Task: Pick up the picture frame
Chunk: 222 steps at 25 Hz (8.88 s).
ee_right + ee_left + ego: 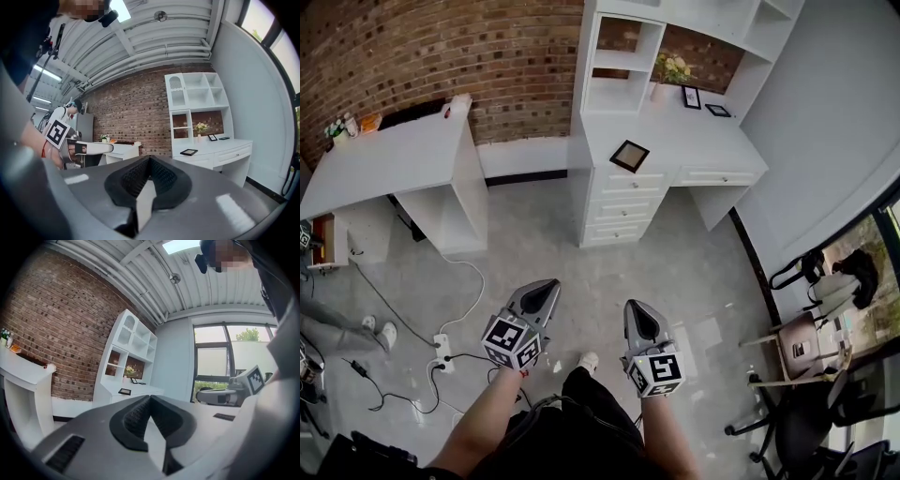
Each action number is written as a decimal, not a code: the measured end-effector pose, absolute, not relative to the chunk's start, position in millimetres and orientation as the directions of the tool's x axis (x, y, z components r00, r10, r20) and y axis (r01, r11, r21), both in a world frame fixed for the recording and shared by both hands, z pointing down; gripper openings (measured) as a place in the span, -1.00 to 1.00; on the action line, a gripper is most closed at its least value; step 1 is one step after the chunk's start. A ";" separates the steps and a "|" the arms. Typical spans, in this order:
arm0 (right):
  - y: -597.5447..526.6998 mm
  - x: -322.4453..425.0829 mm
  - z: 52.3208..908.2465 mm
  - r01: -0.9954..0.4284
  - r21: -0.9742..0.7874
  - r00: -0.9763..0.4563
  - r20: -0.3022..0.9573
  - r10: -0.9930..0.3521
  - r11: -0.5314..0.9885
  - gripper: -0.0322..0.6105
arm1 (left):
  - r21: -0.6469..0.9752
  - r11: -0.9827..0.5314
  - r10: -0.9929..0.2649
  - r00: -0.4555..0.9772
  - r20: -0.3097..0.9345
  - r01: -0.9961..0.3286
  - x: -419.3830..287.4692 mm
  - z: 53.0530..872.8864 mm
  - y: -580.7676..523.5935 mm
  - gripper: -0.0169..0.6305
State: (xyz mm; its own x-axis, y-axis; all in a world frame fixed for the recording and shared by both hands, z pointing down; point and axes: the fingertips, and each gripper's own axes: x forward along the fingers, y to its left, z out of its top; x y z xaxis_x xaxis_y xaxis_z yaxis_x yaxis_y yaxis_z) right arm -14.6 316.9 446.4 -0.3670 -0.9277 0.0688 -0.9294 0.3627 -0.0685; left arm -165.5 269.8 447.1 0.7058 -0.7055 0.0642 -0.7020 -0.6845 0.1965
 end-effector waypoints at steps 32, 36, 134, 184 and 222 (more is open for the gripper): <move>139.0 86.3 469.0 -0.915 -0.223 -0.361 0.088 -0.928 0.335 -0.89 | 0.243 -0.655 -0.718 0.689 0.096 -0.716 -84.5 465.5 86.5 -0.95; 114.5 87.7 476.0 -0.922 -0.225 -0.342 0.092 -0.935 0.315 -0.89 | 0.242 -0.674 -0.698 0.709 0.099 -0.698 -75.9 472.8 60.7 -0.95; -220.2 103.8 621.7 -0.078 -0.995 -0.668 0.097 -0.738 -0.060 -0.48 | 0.337 -0.507 -0.717 0.605 0.346 -0.793 3.6 583.2 -181.2 -0.95; -221.4 136.0 552.0 -0.330 -0.926 -0.537 0.023 -0.843 0.185 -0.79 | 0.317 -0.552 -0.741 0.628 0.237 -0.771 -16.2 529.4 -197.2 -0.95; -232.3 169.0 451.5 -0.720 -0.591 -0.408 -0.062 -0.911 0.363 -0.79 | 0.287 -0.581 -0.779 0.623 0.074 -0.761 -28.8 456.4 -242.8 -0.95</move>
